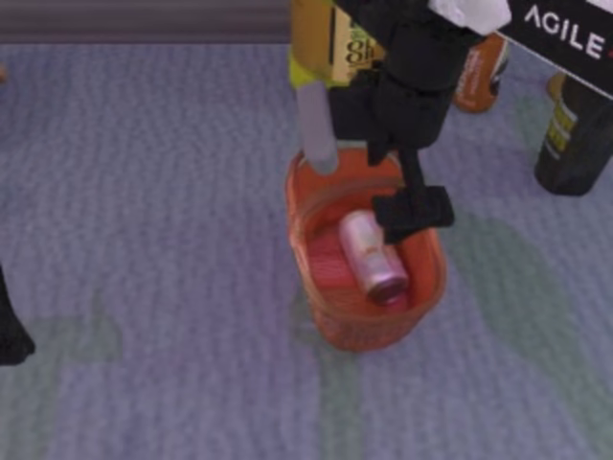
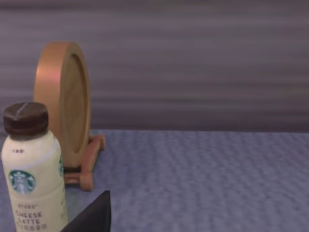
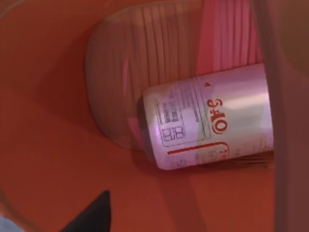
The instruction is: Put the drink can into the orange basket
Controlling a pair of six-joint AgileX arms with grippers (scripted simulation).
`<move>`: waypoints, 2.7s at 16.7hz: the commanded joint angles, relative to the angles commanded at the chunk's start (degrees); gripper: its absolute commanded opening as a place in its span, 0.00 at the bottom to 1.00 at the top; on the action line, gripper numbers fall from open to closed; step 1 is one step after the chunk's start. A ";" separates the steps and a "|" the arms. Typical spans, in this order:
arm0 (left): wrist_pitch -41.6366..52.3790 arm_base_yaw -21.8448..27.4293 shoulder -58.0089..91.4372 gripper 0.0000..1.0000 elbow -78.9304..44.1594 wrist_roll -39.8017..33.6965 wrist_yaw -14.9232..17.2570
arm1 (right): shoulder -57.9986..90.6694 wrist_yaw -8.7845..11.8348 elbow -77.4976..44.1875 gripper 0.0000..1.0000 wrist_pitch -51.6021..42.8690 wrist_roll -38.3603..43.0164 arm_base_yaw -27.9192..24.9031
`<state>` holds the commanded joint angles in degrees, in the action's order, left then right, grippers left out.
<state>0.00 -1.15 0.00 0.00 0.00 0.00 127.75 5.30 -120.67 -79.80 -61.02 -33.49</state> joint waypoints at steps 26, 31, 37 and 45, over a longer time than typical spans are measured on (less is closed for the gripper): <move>0.00 0.00 0.00 1.00 0.00 0.00 0.00 | 0.00 0.00 0.00 0.00 0.00 0.00 0.00; 0.00 0.00 0.00 1.00 0.00 0.00 0.00 | 0.00 0.00 0.00 0.00 0.00 0.00 0.00; 0.00 0.00 0.00 1.00 0.00 0.00 0.00 | 0.00 0.00 0.00 0.00 0.00 0.00 0.00; 0.00 0.00 0.00 1.00 0.00 0.00 0.00 | 0.00 0.00 0.00 0.00 0.00 0.00 0.00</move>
<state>0.00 -1.15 0.00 0.00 0.00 0.00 127.75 5.30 -120.67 -79.80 -61.02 -33.49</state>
